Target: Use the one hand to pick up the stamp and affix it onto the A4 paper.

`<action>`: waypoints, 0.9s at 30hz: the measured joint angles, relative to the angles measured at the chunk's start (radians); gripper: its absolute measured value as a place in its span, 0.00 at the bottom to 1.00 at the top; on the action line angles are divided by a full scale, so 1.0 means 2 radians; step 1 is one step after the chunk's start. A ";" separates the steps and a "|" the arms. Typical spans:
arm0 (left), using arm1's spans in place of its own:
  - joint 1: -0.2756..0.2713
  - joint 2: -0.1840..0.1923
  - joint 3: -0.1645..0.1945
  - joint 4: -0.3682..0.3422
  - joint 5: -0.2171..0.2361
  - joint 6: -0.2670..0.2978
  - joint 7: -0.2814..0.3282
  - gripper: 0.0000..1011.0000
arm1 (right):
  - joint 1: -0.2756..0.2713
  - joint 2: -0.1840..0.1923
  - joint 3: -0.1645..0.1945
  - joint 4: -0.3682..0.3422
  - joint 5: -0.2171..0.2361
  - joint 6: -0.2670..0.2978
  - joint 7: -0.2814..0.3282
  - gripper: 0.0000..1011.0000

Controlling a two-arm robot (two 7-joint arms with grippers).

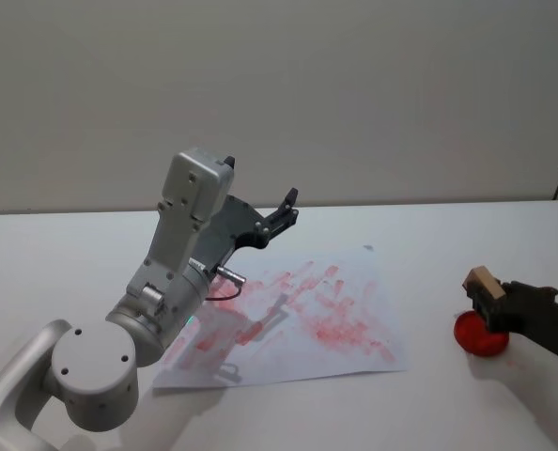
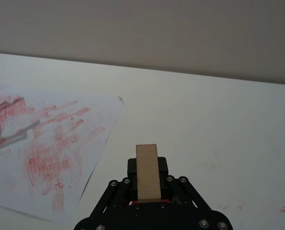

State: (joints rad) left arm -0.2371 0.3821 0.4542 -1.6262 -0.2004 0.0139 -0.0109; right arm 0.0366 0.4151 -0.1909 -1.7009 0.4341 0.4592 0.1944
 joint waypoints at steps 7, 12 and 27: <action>0.000 0.000 0.000 0.000 0.000 0.000 0.000 0.99 | 0.007 0.005 -0.001 0.012 -0.005 0.028 0.021 0.22; 0.000 0.000 0.000 0.000 0.000 0.000 0.000 0.99 | 0.008 0.007 -0.002 0.015 -0.008 0.040 0.026 0.22; 0.000 0.000 0.000 0.000 0.000 0.000 0.000 0.99 | 0.006 0.012 -0.004 0.016 -0.015 0.061 0.033 0.35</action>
State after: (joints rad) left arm -0.2371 0.3821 0.4542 -1.6262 -0.2004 0.0139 -0.0109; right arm 0.0489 0.4390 -0.1992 -1.6695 0.4045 0.5820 0.2598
